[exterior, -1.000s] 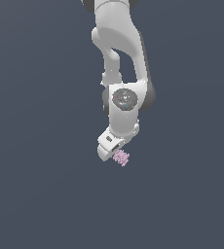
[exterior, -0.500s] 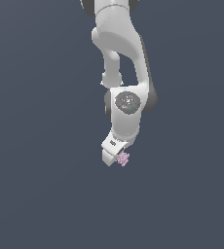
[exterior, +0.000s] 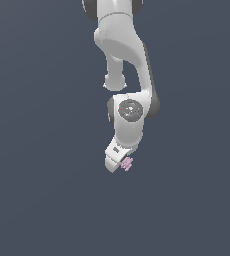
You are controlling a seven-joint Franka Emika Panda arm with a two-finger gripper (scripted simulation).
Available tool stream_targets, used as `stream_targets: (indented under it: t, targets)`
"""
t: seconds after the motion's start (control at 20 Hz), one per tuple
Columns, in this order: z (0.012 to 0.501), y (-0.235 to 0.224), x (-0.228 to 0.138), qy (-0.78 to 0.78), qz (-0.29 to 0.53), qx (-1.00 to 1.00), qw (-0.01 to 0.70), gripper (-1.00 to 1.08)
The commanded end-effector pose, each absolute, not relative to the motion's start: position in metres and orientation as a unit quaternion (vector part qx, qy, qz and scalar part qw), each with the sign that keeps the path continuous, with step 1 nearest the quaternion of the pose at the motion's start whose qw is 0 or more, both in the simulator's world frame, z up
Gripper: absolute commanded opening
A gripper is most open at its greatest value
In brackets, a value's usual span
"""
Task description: Pick up the object and move it to a goal position.
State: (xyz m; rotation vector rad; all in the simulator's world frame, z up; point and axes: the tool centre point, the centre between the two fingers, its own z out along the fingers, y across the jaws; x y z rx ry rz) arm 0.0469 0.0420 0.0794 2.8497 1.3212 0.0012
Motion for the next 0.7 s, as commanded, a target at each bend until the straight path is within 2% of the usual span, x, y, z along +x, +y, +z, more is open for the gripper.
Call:
stream_targets:
  t: [0.0, 0.4, 0.45, 0.65]
  targets:
    - [0.065, 0.042, 0.046, 0.421, 0.000, 0.907, 0.000, 1.00]
    - [0.047, 0.042, 0.047, 0.422, 0.000, 0.907, 0.000, 1.00]
    - [0.047, 0.042, 0.047, 0.422, 0.000, 0.907, 0.000, -1.00]
    - [0.047, 0.042, 0.047, 0.422, 0.000, 0.907, 0.000, -1.00]
